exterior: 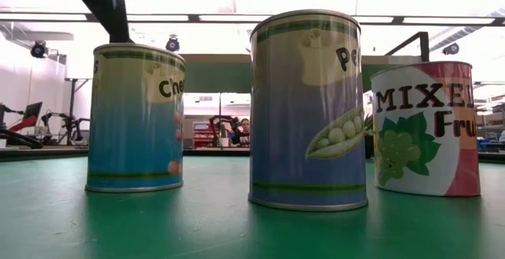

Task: Pick and place cans onto a shelf
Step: Put the canned cherries on the shelf

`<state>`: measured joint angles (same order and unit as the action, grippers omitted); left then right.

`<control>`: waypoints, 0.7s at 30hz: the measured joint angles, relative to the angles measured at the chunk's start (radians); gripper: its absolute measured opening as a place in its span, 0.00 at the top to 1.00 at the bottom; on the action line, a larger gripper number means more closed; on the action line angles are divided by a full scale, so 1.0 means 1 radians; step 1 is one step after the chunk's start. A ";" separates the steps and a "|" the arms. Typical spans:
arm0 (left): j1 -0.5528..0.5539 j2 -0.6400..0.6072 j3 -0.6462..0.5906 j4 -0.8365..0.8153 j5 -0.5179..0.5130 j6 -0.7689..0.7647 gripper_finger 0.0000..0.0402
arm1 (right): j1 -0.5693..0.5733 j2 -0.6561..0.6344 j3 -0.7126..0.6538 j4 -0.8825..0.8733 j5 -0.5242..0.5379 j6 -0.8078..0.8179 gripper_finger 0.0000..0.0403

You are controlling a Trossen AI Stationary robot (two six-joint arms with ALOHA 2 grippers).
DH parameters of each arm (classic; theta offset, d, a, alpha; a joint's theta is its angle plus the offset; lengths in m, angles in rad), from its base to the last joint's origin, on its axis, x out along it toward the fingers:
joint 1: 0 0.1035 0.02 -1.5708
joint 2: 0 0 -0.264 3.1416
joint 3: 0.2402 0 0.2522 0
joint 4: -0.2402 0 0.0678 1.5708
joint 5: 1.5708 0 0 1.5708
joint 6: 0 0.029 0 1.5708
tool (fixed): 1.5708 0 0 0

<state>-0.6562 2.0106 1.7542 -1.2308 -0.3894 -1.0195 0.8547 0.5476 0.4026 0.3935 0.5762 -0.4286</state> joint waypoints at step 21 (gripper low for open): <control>0.042 0.000 -0.016 0.000 -0.045 0.097 0.11 | 0.000 0.000 0.000 -0.021 0.001 0.002 0.98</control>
<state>-0.6140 2.0106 1.7382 -1.2304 -0.4339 -0.9223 0.8547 0.5479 0.4023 0.3721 0.5770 -0.4271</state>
